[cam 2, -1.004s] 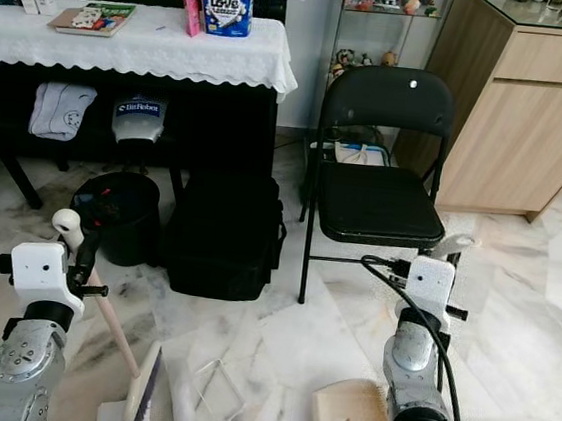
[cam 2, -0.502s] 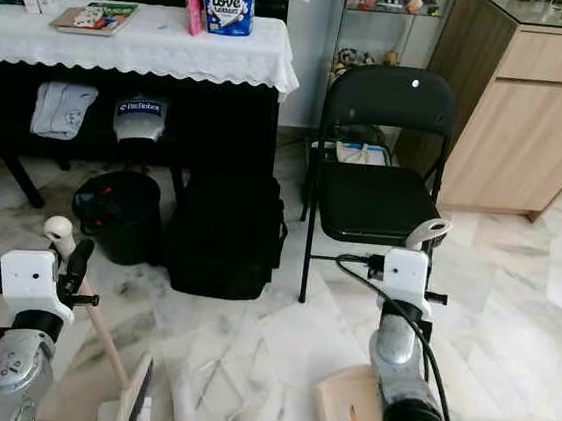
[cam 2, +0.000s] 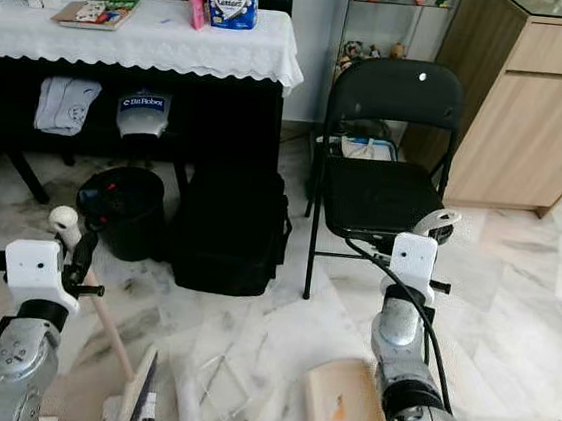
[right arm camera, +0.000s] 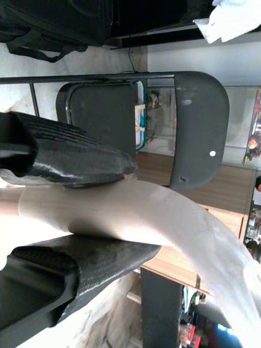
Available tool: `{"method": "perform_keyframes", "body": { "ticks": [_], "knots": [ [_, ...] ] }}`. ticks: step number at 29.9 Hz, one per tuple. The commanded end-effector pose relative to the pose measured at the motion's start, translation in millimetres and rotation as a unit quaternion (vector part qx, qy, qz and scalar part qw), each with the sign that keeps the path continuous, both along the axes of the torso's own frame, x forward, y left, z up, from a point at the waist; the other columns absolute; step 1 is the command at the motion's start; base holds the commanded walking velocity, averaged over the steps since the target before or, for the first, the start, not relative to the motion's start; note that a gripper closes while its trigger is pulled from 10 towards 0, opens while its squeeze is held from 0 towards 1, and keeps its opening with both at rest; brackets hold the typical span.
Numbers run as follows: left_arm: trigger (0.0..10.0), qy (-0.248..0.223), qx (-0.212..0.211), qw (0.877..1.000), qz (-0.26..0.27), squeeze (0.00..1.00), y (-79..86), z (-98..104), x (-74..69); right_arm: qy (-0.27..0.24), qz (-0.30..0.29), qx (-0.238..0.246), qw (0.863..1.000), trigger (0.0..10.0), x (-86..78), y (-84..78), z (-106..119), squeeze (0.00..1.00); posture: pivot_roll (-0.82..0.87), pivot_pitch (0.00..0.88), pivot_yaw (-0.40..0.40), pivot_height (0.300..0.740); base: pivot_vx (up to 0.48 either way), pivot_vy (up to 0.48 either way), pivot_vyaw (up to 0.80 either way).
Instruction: Sweep floor
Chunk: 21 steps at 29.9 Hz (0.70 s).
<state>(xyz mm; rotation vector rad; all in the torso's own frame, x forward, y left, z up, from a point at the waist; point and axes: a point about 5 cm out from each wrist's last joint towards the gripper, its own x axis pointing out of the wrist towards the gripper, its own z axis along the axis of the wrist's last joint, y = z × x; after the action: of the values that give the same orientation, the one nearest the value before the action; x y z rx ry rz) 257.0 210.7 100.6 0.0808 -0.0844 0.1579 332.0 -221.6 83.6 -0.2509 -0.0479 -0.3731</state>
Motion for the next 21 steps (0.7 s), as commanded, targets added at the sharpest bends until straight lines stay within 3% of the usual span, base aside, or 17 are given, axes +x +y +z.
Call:
{"method": "perform_keyframes", "body": {
  "ticks": [1, 4, 11, 21],
  "knots": [
    [10.0, -0.013, -0.004, 1.0, -0.004, 0.0, 0.5, 5, 3.9, -0.005, 0.013, 0.007, 1.0, 10.0, 4.0, 3.3, 4, 0.0, 0.0, 0.0, 0.004, 0.74, 0.0, 0.0, 0.0],
    [10.0, -0.013, -0.006, 1.0, -0.006, 0.0, -0.6, 4, 5.8, 0.003, 0.01, 0.008, 1.0, 10.0, 1.2, 3.8, -1, 0.0, 0.01, 0.0, 0.001, 0.74, 0.0, 0.0, 0.0],
    [10.0, -0.009, -0.015, 1.0, -0.02, 0.0, -6.0, 1, 9.5, 0.041, -0.005, 0.075, 0.996, 10.0, -10.8, 2.9, -24, 0.0, 0.01, 0.0, 0.002, 0.74, 0.0, 0.0, 0.0],
    [10.0, -0.008, -0.014, 1.0, -0.02, 0.0, -3.5, -1, 10.4, 0.083, 0.04, 0.045, 0.995, 10.0, -28.4, 13.0, -47, 0.0, 0.01, 0.0, 0.007, 0.74, 0.0, 0.0, 0.0]
  ]
}}
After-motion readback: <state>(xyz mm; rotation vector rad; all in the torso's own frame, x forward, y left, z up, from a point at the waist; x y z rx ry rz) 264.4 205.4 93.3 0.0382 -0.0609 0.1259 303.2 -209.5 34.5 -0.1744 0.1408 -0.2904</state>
